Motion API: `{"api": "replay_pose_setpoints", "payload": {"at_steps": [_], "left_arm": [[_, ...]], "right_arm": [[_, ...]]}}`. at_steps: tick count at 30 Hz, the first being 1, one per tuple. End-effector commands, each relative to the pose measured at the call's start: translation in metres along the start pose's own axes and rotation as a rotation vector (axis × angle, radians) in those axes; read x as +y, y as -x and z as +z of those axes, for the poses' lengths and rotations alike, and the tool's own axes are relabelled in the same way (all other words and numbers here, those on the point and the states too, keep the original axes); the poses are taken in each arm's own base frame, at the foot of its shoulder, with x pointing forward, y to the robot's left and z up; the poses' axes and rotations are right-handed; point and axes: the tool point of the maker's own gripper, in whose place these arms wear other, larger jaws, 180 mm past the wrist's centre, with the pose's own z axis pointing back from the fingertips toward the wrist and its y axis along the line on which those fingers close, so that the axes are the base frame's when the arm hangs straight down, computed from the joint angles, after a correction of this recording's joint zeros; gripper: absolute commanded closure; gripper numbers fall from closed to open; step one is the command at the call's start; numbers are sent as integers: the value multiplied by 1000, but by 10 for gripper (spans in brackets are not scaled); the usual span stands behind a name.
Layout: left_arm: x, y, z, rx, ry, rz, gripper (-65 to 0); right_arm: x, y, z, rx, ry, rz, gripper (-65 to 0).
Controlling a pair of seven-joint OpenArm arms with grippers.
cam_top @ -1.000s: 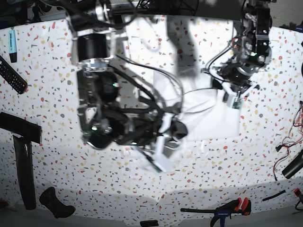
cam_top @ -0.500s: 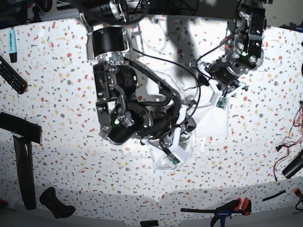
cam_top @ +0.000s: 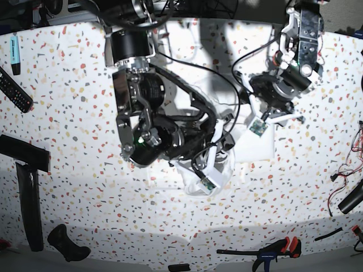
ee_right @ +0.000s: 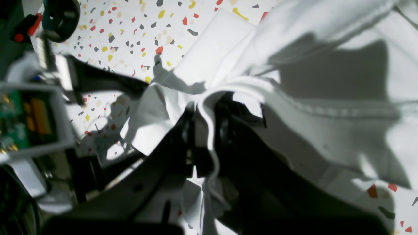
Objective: Fold the T-shirt properly
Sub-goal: 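Grasp the other strip end with the right gripper and fold it over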
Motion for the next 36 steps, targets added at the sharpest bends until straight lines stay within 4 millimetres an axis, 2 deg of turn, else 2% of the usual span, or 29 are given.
{"api": "replay_pose_setpoints", "payload": {"at_steps": [1,5,7,10,11,13,15,20,23,25,27,31,36], "left_arm": [[22,-4,5,1,-93,-4,-281],[97,34,30,169,-464,70,-281],[128,43,47,188,-615,114,-282],[158,50,65,187,-743,157,-282],[163,51,68,189,-760,157,-282],[168,52,71,193,-770,142,-282],[170,52,72,193,-773,136,-281],[164,53,66,188,-728,168,-282],[161,53,64,186,-708,183,-282],[160,53,64,187,-706,178,-281],[159,52,62,191,-688,152,-281],[156,51,59,194,-666,119,-282],[156,51,59,193,-665,119,-281]], "right_arm": [[6,-23,3,-66,-22,21,0],[15,-25,4,-81,-70,5,0],[22,-30,5,-107,-112,-9,0],[33,-37,8,-145,-174,-29,0],[35,-37,8,-151,-185,-35,-59],[39,-36,8,-160,-209,-49,-208],[48,-32,8,-168,-251,-74,-293],[87,-22,8,-195,-421,-153,-298],[117,-26,14,-232,-557,-177,-297],[129,-32,19,-260,-615,-132,-297],[126,-39,20,-268,-602,-94,-297],[86,-56,19,-256,-418,7,-297],[39,-86,46,-339,-227,51,-297]]}}
